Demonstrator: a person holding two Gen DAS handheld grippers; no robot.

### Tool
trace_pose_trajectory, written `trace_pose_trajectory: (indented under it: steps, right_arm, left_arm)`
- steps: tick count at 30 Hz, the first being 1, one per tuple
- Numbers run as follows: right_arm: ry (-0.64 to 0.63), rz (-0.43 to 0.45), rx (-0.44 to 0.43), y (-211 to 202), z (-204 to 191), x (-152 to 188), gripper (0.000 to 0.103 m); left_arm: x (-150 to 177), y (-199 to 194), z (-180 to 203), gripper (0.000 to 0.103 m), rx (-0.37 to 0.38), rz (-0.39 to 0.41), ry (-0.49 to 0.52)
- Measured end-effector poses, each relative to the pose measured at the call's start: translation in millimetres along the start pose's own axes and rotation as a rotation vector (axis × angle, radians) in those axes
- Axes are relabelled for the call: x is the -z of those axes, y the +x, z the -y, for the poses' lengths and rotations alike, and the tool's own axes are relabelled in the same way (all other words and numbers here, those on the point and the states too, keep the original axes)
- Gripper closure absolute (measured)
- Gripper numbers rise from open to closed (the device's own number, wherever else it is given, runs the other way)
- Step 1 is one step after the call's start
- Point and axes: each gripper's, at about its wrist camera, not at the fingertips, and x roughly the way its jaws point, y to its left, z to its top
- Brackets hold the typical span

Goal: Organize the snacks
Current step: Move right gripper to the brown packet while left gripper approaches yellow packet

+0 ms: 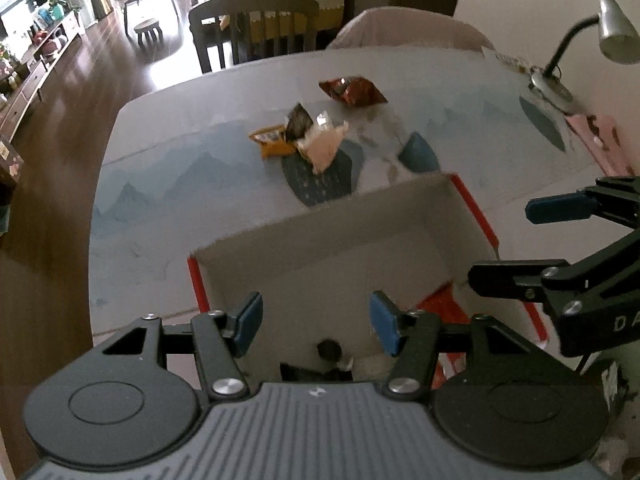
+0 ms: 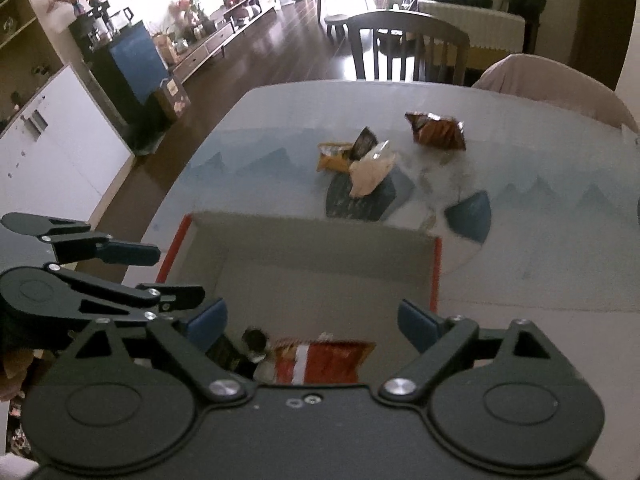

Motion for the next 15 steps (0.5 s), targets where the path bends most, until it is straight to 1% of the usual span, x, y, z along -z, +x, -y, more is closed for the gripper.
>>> trace_pose_trajectory:
  steps: [3, 7, 9, 12, 15]
  right_arm:
    - [-0.001, 0.019, 0.003, -3.0, 9.1, -13.5, 0.009]
    - [-0.003, 0.053, 0.014, -6.2, 22.8, -32.0, 0.004]
    - [0.003, 0.065, 0.007, -5.8, 30.5, -42.8, 0.002]
    - [0.008, 0.082, -0.002, -2.4, 42.3, -61.1, 0.001]
    - [0.016, 0.093, 0.008, 3.4, 55.2, -81.0, 0.001]
  left_arm:
    - [-14.3, -0.2, -5.4, 0.035, 0.003, 0.022, -0.030]
    - [-32.9, 2.4, -11.4, 0.030, 0.009, 0.051, -0.066]
    - [-43.7, 5.5, -14.7, 0.029, 0.009, 0.068, -0.085]
    - [-59.5, 9.8, -18.3, 0.027, -0.010, 0.100, -0.106]
    - [-79.9, 17.7, -22.2, 0.026, -0.017, 0.103, -0.122]
